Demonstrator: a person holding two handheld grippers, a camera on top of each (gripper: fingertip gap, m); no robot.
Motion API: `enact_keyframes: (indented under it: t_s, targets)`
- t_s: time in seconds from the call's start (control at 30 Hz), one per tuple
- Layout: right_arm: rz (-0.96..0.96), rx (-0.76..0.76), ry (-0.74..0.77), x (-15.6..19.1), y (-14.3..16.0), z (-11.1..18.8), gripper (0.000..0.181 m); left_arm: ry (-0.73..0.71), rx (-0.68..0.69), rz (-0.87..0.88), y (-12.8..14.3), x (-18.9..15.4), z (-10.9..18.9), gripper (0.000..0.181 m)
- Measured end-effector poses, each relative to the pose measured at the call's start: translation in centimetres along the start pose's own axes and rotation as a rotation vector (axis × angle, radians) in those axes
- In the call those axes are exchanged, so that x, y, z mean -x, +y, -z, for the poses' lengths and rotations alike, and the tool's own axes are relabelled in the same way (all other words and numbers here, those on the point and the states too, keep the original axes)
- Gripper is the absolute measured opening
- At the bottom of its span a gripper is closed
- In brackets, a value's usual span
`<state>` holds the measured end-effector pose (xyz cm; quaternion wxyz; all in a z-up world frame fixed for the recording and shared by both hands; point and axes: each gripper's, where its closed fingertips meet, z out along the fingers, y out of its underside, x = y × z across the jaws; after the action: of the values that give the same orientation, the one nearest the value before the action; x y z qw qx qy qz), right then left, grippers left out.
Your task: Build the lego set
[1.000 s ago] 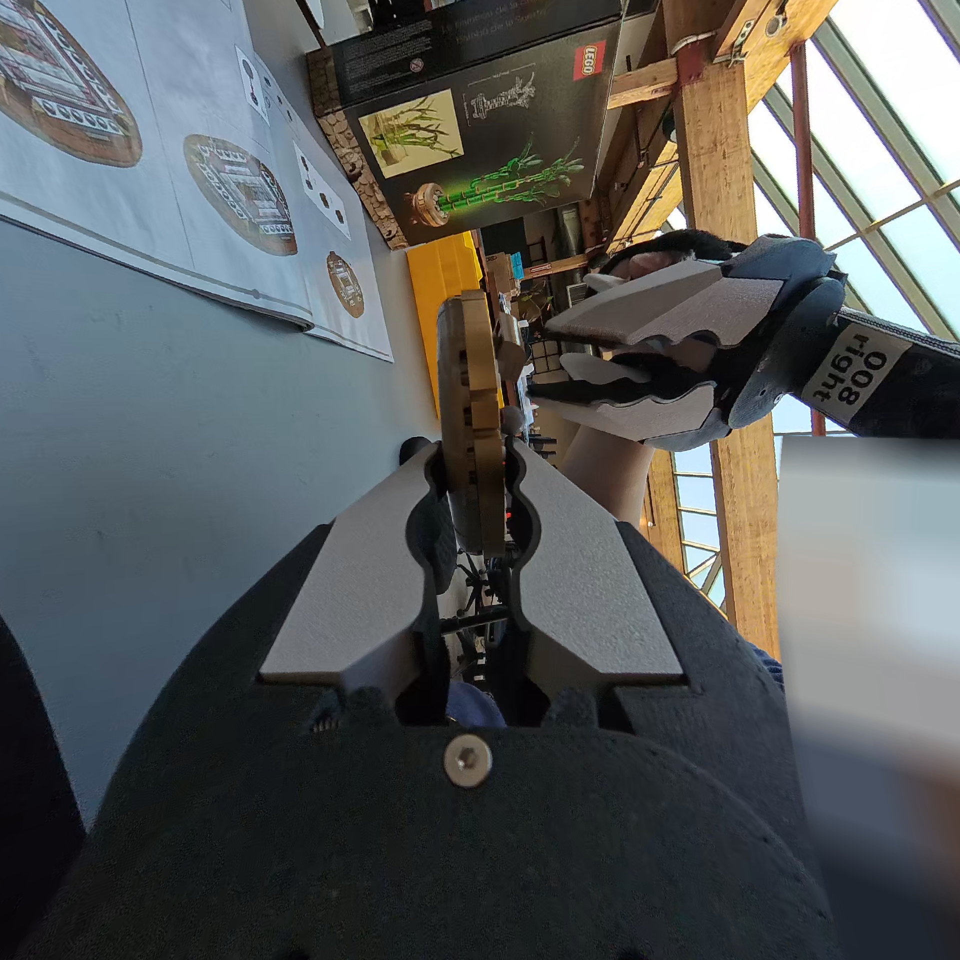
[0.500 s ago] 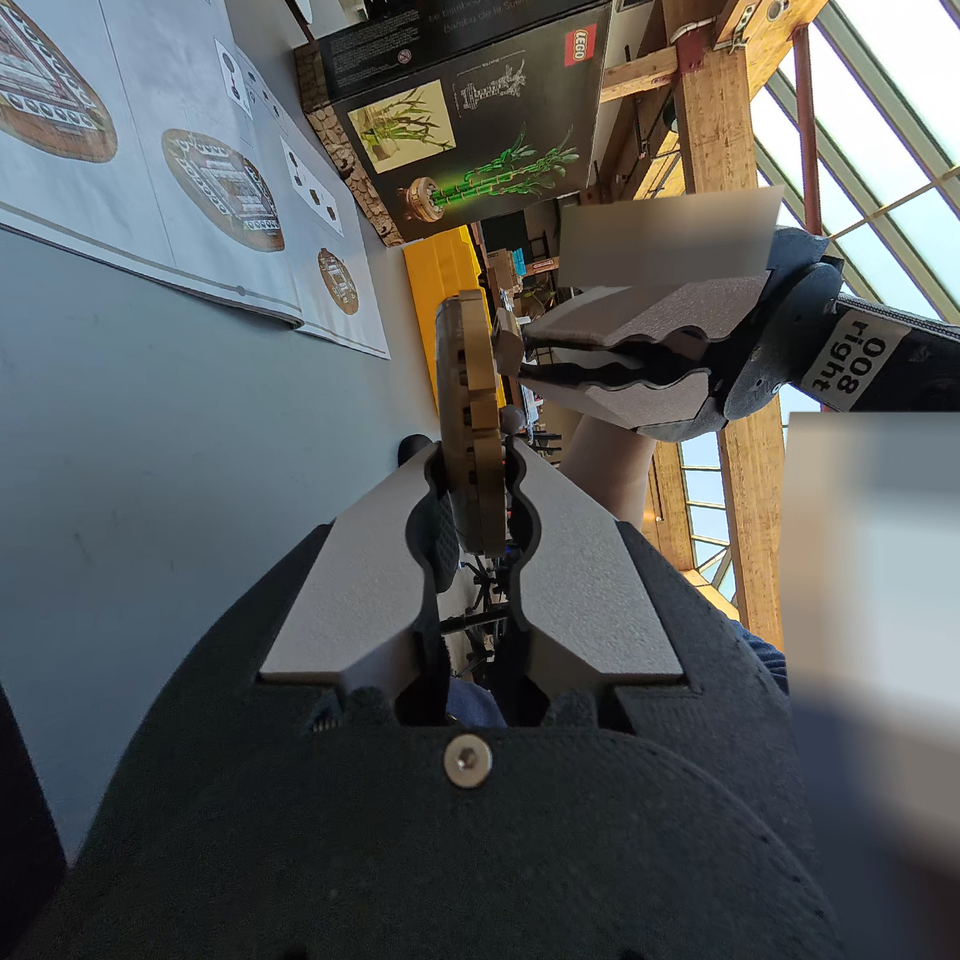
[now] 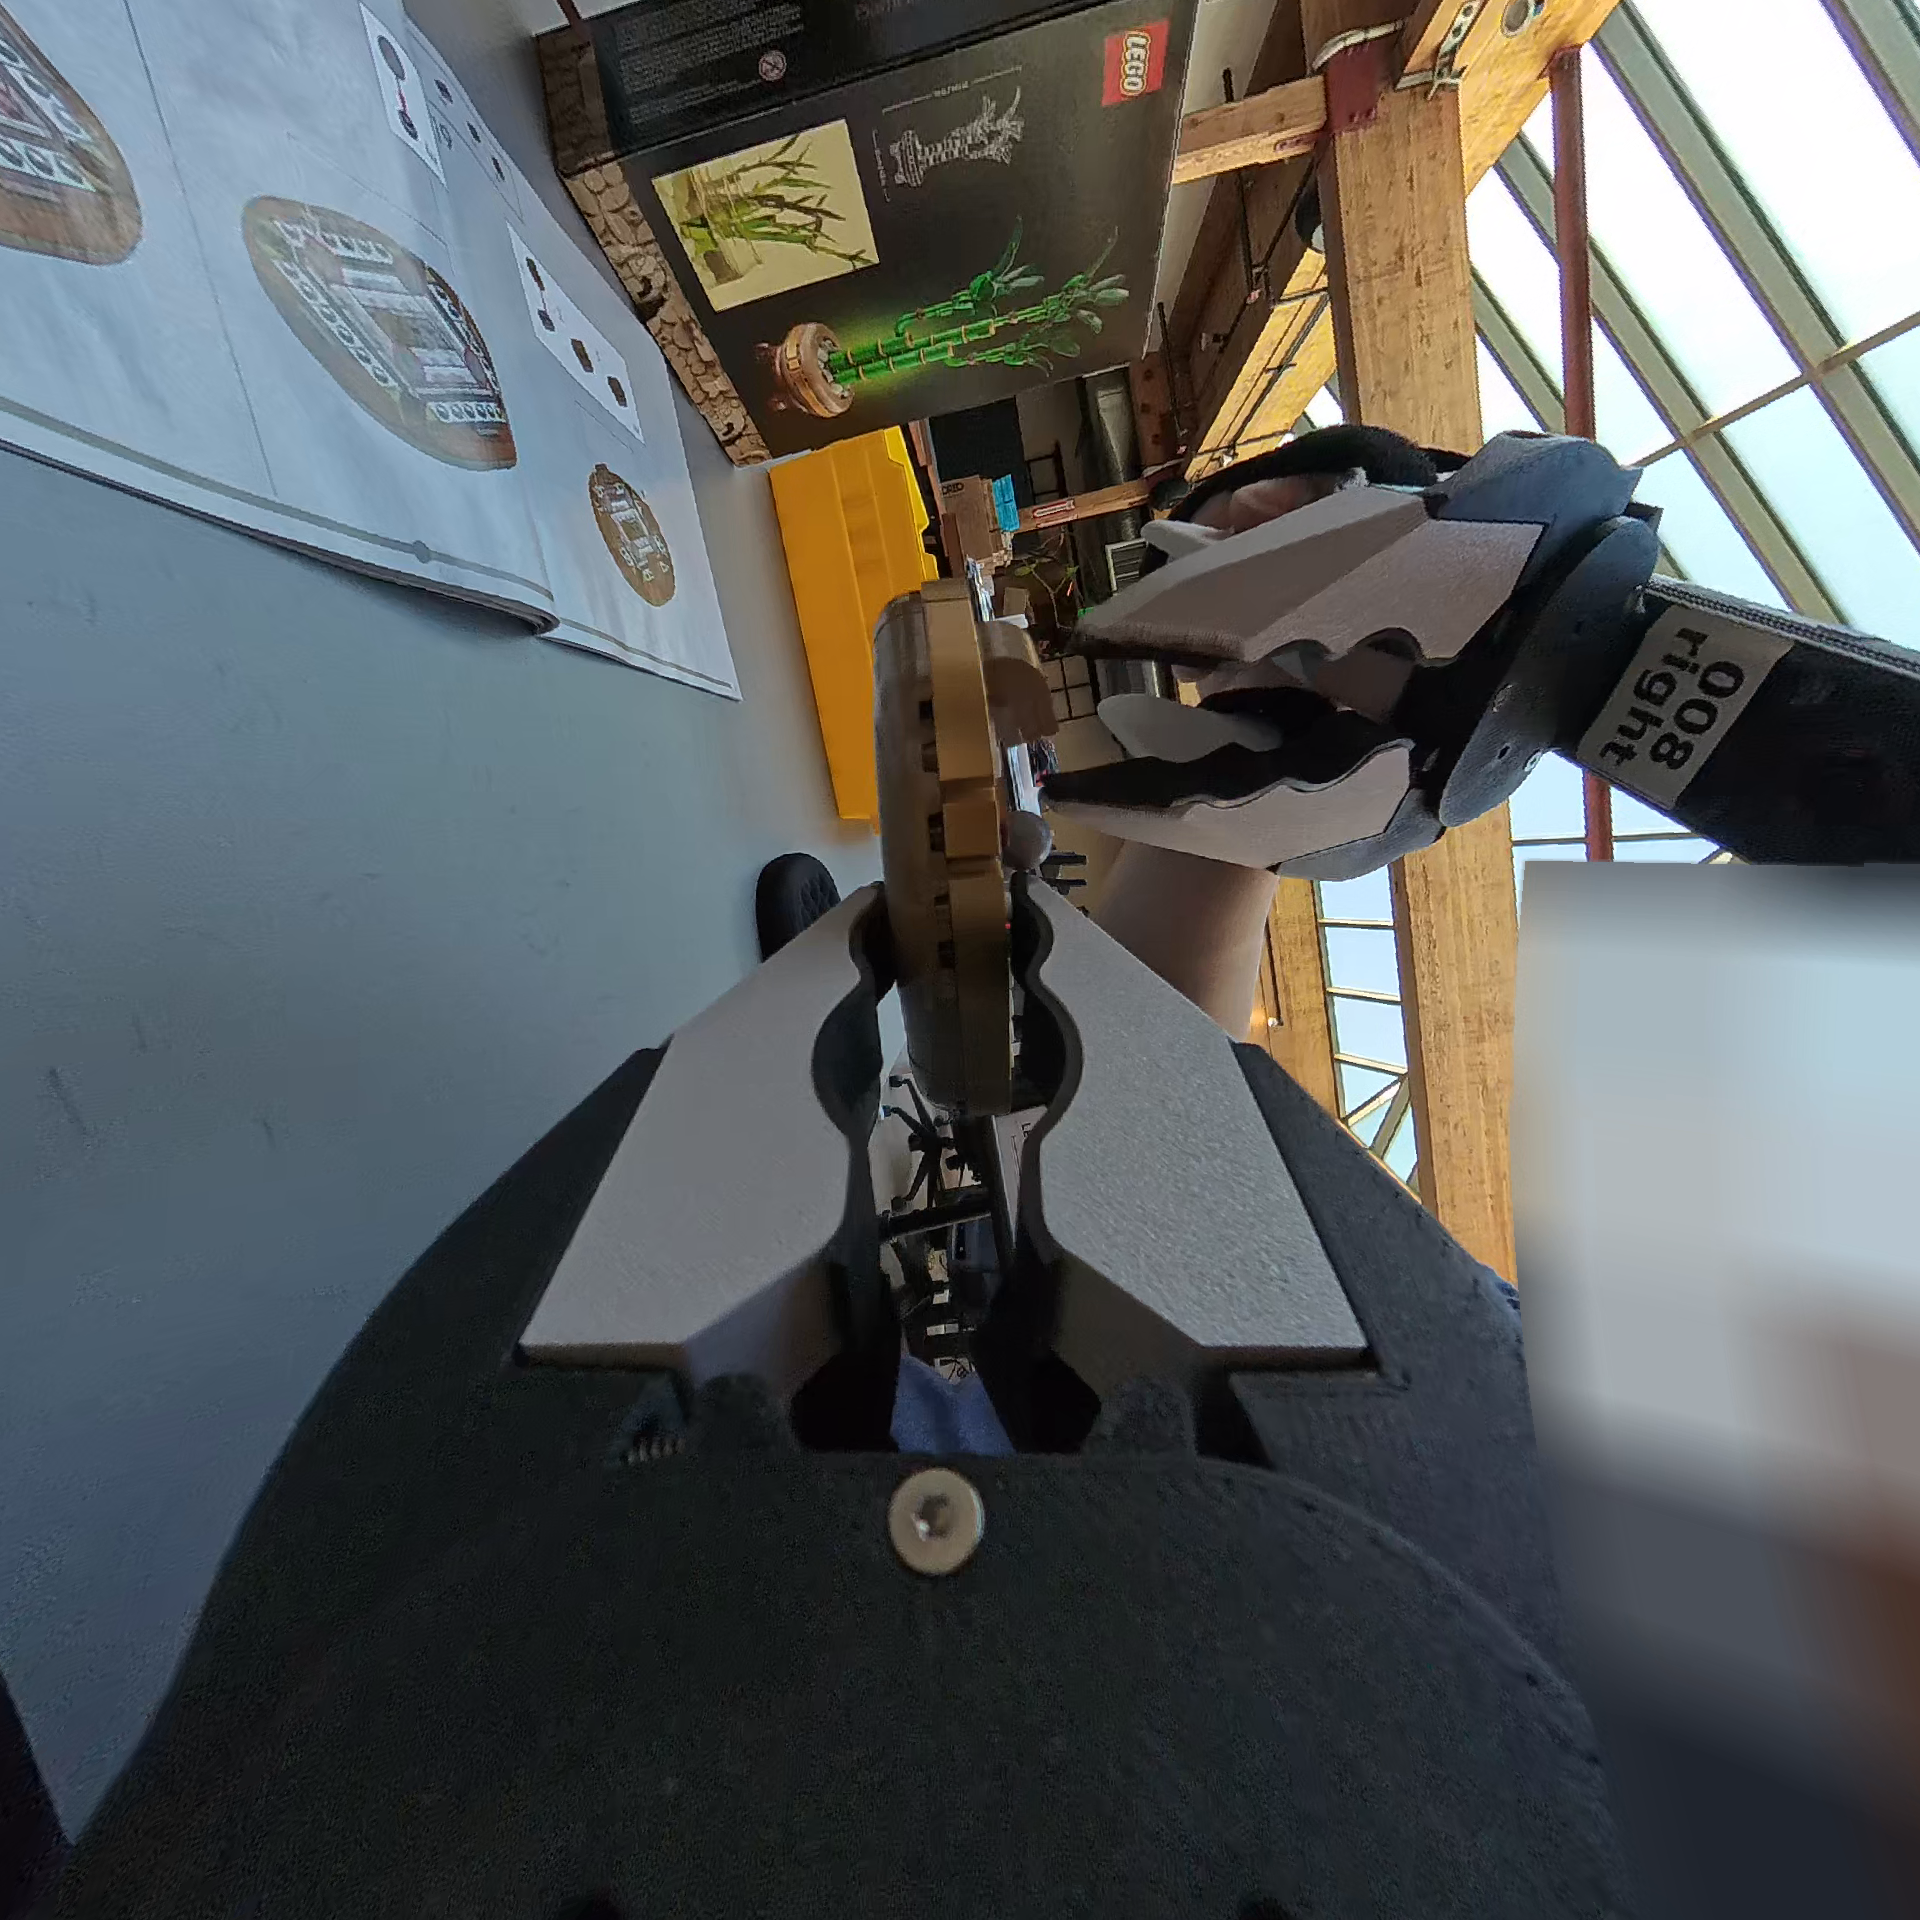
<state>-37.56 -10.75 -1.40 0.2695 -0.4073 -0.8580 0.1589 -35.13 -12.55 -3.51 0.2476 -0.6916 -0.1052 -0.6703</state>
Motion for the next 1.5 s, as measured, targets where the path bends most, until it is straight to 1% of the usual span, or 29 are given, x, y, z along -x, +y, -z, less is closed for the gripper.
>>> enact_keyframes:
  t_s: [0.1, 0.17, 0.27, 0.33, 0.4, 0.47, 0.53, 0.6, 0.73, 0.8, 0.9, 0.97, 1.07, 1.13, 1.3, 1.5]
  targets:
    - [-0.023, -0.004, 0.000, -0.4, 0.3, 0.1, 0.024, 0.014, 0.013, 0.016, 0.3, -0.3, -0.1, 0.019]
    - [-0.041, -0.012, -0.034, -0.1, 0.4, 0.2, 0.026, 0.012, 0.024, 0.010, 0.4, -0.4, -0.2, 0.019]
    - [-0.124, -0.082, -0.145, 0.6, -0.3, 1.1, 0.027, 0.009, 0.034, -0.007, 0.5, -0.5, -0.2, 0.019]
    - [-0.219, -0.148, -0.244, 0.4, -0.8, 1.9, 0.033, -0.006, 0.060, -0.020, 0.7, -0.6, -0.3, 0.019]
    - [-0.346, -0.166, -0.355, -0.1, -0.8, 2.3, 0.037, 0.002, 0.085, -0.009, 1.0, -1.0, -0.4, 0.019]
    - [-0.401, -0.176, -0.420, -0.4, -0.8, 2.5, 0.037, 0.031, 0.104, 0.034, 1.1, -1.4, -0.5, 0.019]
    - [-0.390, -0.198, -0.425, -0.4, -0.9, 2.7, 0.039, 0.056, 0.114, 0.053, 1.2, -1.7, -0.5, 0.019]
    - [-0.401, -0.206, -0.429, -0.2, -0.7, 2.6, 0.047, 0.044, 0.118, 0.037, 1.2, -1.4, -0.3, 0.019]
    - [-0.458, -0.165, -0.511, 0.7, 0.0, 1.5, 0.055, 0.020, 0.136, 0.034, 1.5, -0.8, -0.2, 0.020]
    - [-0.468, -0.094, -0.561, 1.3, 0.8, 1.0, 0.055, -0.003, 0.153, 0.014, 1.8, -0.6, -0.2, 0.019]
    - [-0.487, -0.027, -0.666, 2.3, 1.1, 0.6, 0.053, -0.016, 0.178, -0.011, 2.1, -0.8, -0.2, 0.019]
    - [-0.475, 0.034, -0.696, 2.5, 1.5, 0.3, 0.053, -0.027, 0.185, -0.024, 2.3, -0.7, -0.3, 0.019]
    - [-0.480, 0.051, -0.777, 3.1, 0.9, 0.5, 0.047, -0.036, 0.203, -0.015, 2.7, -0.5, -0.5, 0.019]
    - [-0.489, 0.086, -0.804, 3.3, 1.2, 0.4, 0.047, -0.036, 0.210, -0.011, 3.0, -0.5, -0.6, 0.019]
    - [-0.509, 0.118, -0.868, 4.2, 1.4, 0.5, 0.047, -0.027, 0.210, -0.012, 3.1, -0.8, -0.6, 0.019]
    - [-0.522, 0.109, -0.890, 4.4, 1.7, 0.6, 0.033, -0.022, 0.225, -0.017, 3.3, -1.1, -0.9, 0.019]
